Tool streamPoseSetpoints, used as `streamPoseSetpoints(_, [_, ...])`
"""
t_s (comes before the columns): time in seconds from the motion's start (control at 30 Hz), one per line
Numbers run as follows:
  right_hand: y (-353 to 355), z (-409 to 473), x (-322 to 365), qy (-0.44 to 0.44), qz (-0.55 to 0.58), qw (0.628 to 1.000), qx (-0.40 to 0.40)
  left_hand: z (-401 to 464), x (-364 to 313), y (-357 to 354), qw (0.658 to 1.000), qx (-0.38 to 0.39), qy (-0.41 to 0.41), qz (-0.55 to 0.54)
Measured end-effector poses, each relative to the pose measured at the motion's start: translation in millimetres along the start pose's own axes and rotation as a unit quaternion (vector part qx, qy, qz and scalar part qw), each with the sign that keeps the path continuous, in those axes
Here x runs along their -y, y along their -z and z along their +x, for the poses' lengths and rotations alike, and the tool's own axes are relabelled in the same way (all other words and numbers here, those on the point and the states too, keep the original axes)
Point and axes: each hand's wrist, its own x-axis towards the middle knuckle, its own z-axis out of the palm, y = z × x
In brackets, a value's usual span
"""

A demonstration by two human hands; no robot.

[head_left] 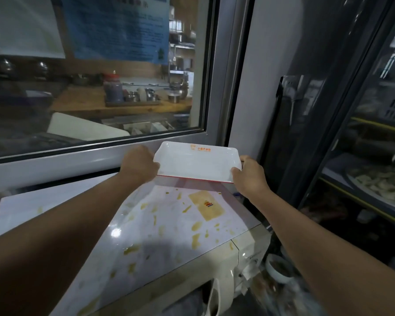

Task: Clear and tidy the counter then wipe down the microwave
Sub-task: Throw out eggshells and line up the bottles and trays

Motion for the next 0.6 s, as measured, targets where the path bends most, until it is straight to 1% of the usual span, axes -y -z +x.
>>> streamPoseSetpoints(0.1, [9.4, -14.2, 14.5, 0.015, 0.016, 1.000, 0.011, -21.9, 4.4, 25.8, 1.000, -0.013, 0.022, 0.003])
streamPoseSetpoints(0.33, [22.2, -62.5, 48.6, 0.082, 0.007, 0.995, 0.058, -100.1, 17.0, 89.7, 0.996, -0.058, 0.063, 0.000])
streamPoseSetpoints(0.6, [29.1, -133.2, 73.2, 0.166, 0.052, 0.972, 0.157, -233.2, 34.7, 135.6, 0.975, -0.144, 0.167, 0.009])
